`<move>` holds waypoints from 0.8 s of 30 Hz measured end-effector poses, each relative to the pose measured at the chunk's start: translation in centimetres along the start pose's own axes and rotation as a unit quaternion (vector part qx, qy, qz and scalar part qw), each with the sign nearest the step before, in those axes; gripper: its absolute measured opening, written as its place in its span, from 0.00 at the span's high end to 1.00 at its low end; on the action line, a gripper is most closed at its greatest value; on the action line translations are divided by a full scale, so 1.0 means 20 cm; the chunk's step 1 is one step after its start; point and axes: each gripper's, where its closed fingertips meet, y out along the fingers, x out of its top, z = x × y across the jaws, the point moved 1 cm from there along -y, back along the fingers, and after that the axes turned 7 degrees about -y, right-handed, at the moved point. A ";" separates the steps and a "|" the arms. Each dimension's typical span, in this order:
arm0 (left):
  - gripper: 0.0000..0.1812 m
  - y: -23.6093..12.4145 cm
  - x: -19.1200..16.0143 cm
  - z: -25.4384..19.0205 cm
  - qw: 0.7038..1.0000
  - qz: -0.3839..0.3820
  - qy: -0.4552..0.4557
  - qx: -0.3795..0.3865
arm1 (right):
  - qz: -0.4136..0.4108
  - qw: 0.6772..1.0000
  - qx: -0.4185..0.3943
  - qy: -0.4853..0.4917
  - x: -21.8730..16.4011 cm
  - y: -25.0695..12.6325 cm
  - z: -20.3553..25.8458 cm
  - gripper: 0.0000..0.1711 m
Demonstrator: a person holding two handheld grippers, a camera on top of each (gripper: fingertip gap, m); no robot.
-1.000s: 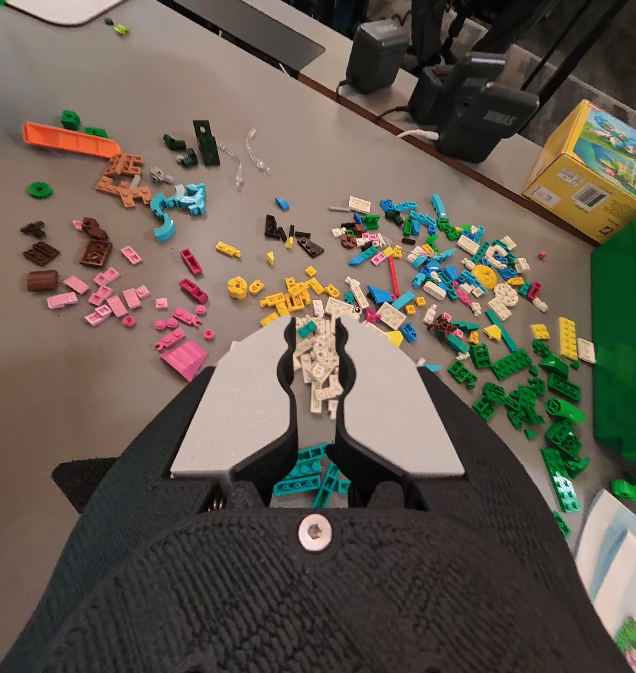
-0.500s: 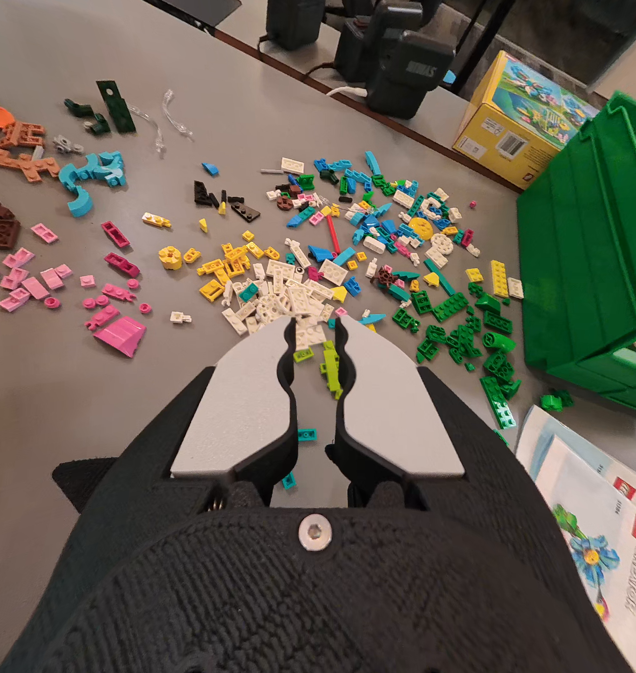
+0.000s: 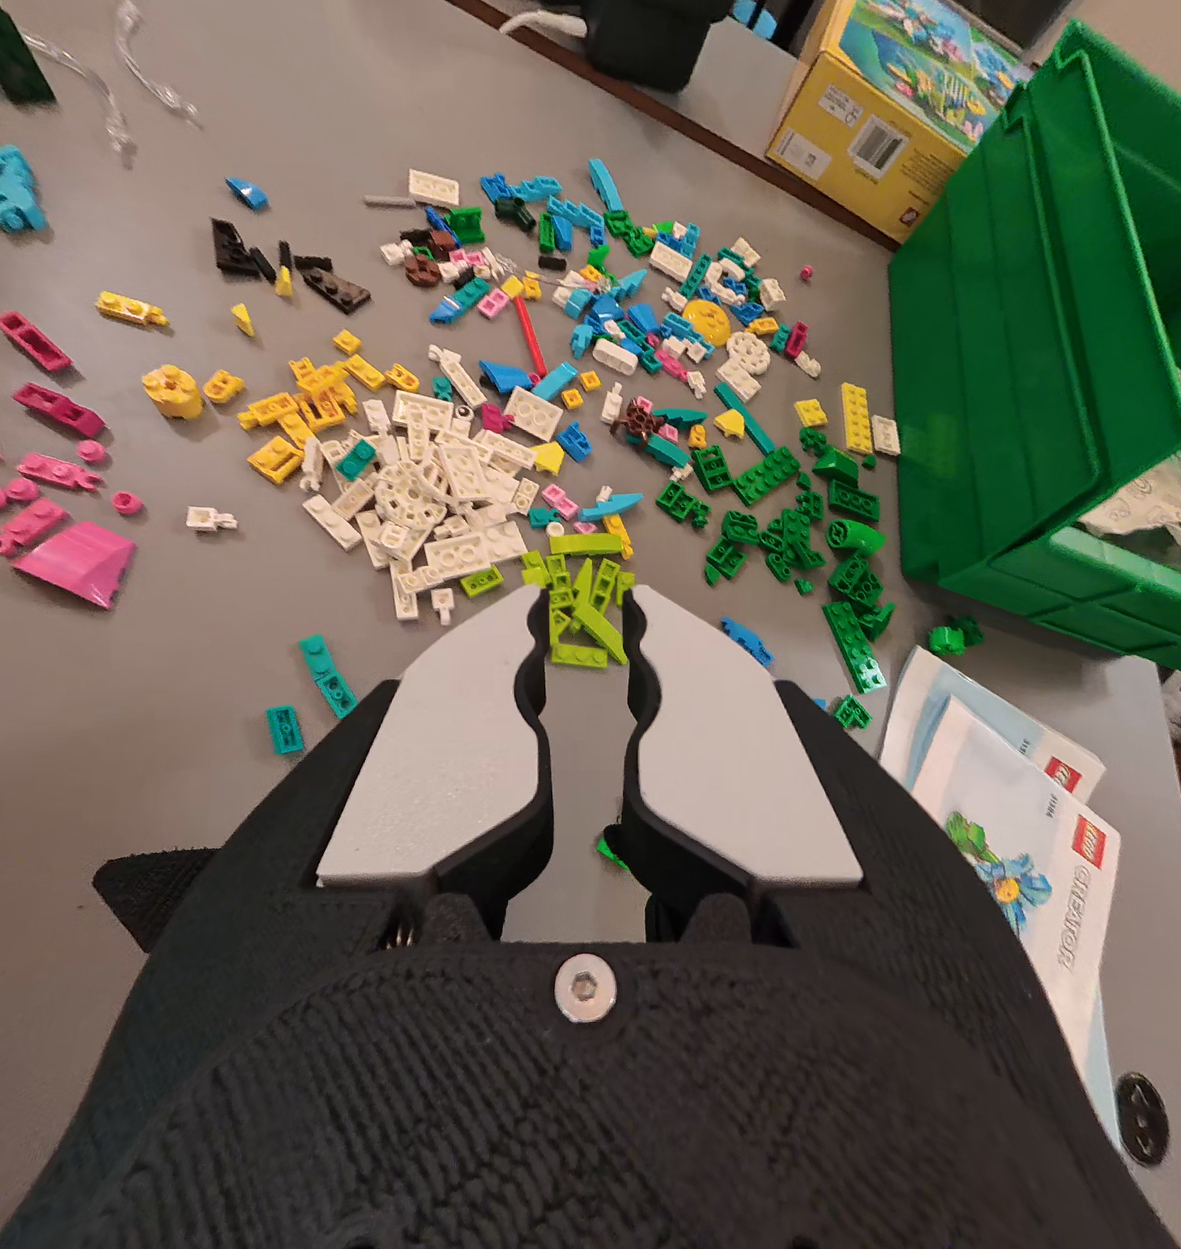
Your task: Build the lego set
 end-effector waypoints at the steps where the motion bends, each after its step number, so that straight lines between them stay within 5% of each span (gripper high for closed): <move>1: 0.95 0.00 0.00 0.00 1.000 0.000 0.000 -0.001 | 0.001 1.000 -0.003 0.003 -0.01 0.00 -0.01 0.89; 16: 0.95 0.00 0.01 -0.01 1.000 -0.004 0.011 -0.002 | 0.020 0.997 -0.049 0.062 -0.13 -0.05 -0.14 0.89; 24: 0.95 -0.01 0.01 -0.01 1.000 -0.004 0.010 -0.003 | 0.054 0.981 -0.138 0.123 -0.25 -0.08 -0.29 0.92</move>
